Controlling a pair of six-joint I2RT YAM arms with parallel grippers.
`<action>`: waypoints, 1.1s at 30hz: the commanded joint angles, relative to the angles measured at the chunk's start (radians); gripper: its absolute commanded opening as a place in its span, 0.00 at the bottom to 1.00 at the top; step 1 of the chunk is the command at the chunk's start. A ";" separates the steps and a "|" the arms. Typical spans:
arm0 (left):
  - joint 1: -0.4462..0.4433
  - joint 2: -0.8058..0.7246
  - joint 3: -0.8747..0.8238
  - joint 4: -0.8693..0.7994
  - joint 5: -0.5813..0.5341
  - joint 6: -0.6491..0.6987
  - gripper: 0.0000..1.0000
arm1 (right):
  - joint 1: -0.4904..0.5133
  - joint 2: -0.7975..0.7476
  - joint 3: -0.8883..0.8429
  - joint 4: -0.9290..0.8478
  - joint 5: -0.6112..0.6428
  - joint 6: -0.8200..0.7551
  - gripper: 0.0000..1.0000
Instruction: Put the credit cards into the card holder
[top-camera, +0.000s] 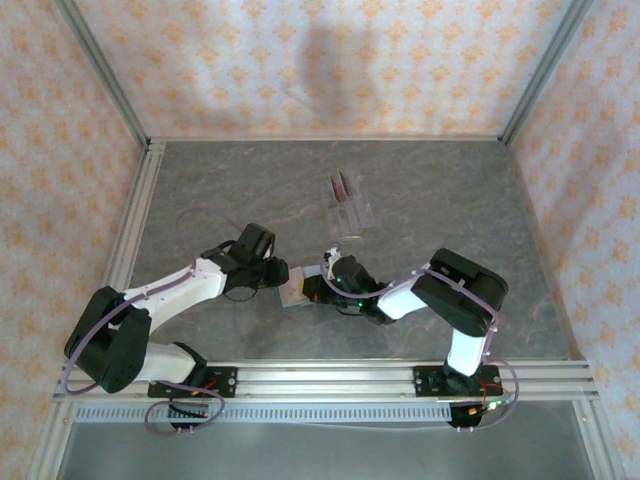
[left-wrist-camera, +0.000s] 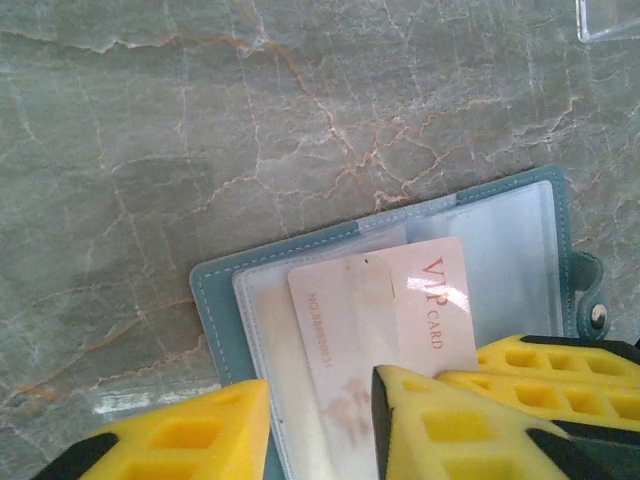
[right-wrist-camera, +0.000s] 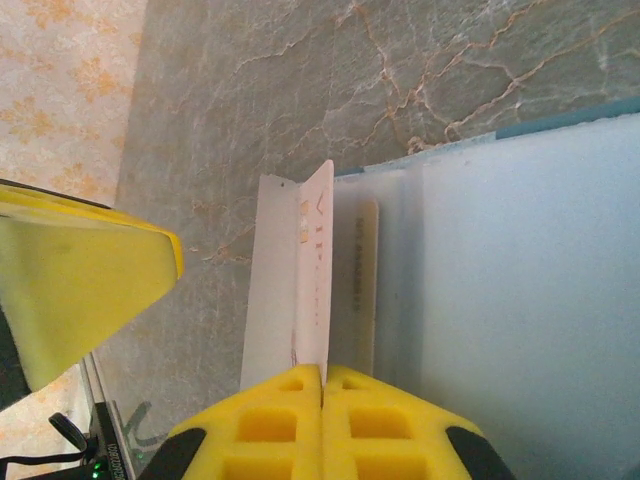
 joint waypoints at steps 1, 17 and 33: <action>0.004 0.023 -0.017 -0.010 -0.034 -0.018 0.24 | 0.007 0.020 0.018 -0.110 0.010 -0.011 0.00; 0.042 0.076 -0.011 -0.070 -0.109 -0.042 0.00 | 0.008 0.038 0.083 -0.222 -0.024 -0.034 0.00; 0.045 0.166 -0.002 -0.027 -0.044 -0.035 0.00 | 0.007 0.065 0.116 -0.232 -0.066 -0.035 0.00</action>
